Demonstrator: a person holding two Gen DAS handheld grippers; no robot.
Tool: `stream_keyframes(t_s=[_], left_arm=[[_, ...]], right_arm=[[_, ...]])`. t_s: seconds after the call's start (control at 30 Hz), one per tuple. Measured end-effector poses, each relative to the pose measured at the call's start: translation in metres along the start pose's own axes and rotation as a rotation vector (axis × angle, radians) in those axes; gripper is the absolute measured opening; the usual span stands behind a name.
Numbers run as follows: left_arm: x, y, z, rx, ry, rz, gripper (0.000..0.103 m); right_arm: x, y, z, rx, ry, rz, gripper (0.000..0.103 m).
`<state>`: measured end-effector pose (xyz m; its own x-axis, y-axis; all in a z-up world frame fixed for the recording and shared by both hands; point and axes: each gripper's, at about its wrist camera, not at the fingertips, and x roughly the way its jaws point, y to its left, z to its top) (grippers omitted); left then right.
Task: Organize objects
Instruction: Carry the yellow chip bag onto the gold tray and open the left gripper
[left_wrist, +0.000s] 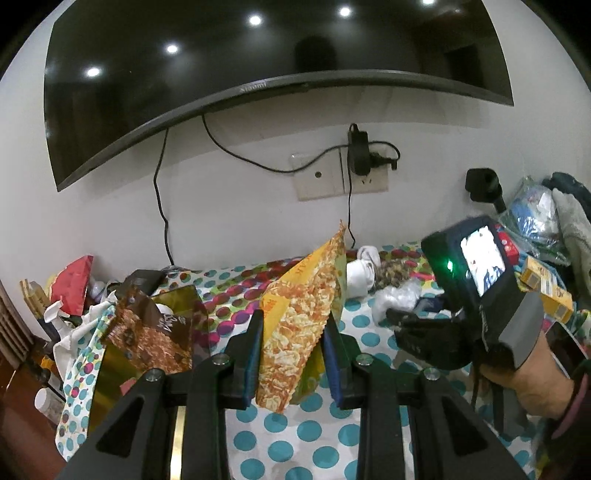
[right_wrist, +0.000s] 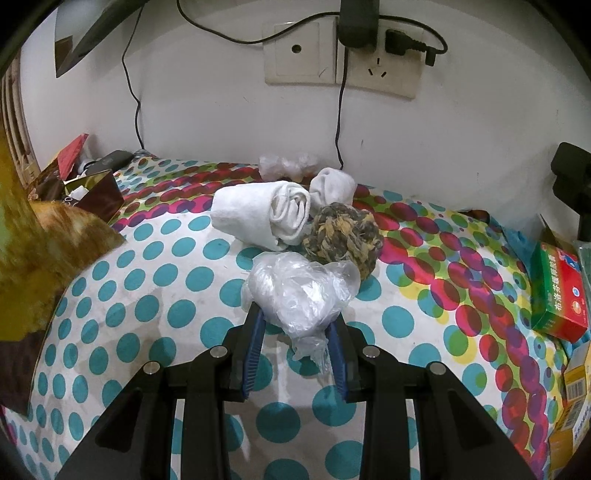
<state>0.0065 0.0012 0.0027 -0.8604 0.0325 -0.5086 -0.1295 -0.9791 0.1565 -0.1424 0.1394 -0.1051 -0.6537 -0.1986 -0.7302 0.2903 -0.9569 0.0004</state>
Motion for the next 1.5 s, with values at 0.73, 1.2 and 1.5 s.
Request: stream_keyframes(t_s=[0.73,1.2,1.5], left_arm=[[-0.063,0.147,0.022,-0.168,0.028,0.167,0.029],[-0.032,0.17,-0.015,-0.271,0.159,0.091,0.029],[0.003,0.18,-0.035,-0.368,0.234,0.045,0.029]], right_arm=[[0.003,0.0,0.0,0.009,0.027,-0.005,0.03],[0.005,-0.002,0.002,0.01,0.037,-0.01,0.03],[0.007,-0.004,0.001,0.018,0.04,-0.006,0.031]])
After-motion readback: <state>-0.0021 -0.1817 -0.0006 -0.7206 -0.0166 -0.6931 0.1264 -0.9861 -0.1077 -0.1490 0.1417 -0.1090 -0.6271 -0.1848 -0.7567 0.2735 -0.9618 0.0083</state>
